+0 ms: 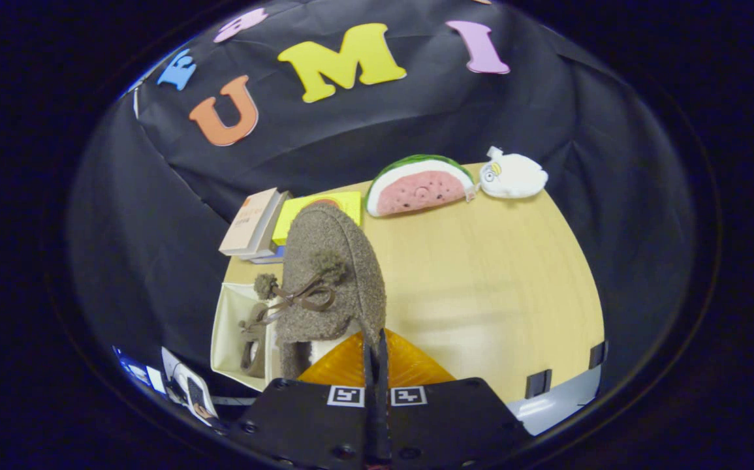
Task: Open the storage box then place both shoes into the box .Put the left shoe in first, then the right shoe, with the right side of both shoes facing outward in a uniform manner.
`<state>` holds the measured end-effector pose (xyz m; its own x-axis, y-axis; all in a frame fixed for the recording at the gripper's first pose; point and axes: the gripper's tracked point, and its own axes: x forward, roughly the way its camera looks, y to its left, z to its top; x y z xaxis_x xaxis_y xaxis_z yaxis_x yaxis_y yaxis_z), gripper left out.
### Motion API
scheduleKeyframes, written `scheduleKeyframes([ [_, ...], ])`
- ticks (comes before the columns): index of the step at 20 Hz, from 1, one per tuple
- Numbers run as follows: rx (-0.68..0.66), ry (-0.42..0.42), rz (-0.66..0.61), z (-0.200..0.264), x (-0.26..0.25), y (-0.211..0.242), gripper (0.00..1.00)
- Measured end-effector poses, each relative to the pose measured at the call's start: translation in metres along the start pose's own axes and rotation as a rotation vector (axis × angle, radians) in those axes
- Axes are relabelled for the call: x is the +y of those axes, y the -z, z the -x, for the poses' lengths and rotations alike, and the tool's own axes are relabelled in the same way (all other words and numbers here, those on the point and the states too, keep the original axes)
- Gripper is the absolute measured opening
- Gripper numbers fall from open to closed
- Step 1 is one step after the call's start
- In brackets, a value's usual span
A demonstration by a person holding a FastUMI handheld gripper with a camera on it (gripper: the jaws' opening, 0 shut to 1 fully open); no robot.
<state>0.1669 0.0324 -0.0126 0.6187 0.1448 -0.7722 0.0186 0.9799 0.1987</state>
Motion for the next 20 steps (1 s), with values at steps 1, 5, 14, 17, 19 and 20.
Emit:
scheduleKeyframes([
  [1, 0.011, -0.017, 0.007, -0.005, 0.017, 0.003, 0.00],
  [5, 0.048, -0.058, 0.002, -0.032, 0.083, 0.019, 0.00],
  [14, 0.197, -0.101, -0.022, -0.126, 0.197, 0.095, 0.00],
  [17, 0.227, -0.064, -0.022, -0.150, 0.206, 0.115, 0.00],
  [19, 0.209, 0.005, -0.016, -0.165, 0.199, 0.120, 0.00],
  [20, 0.190, 0.043, -0.018, -0.169, 0.194, 0.119, 0.00],
])
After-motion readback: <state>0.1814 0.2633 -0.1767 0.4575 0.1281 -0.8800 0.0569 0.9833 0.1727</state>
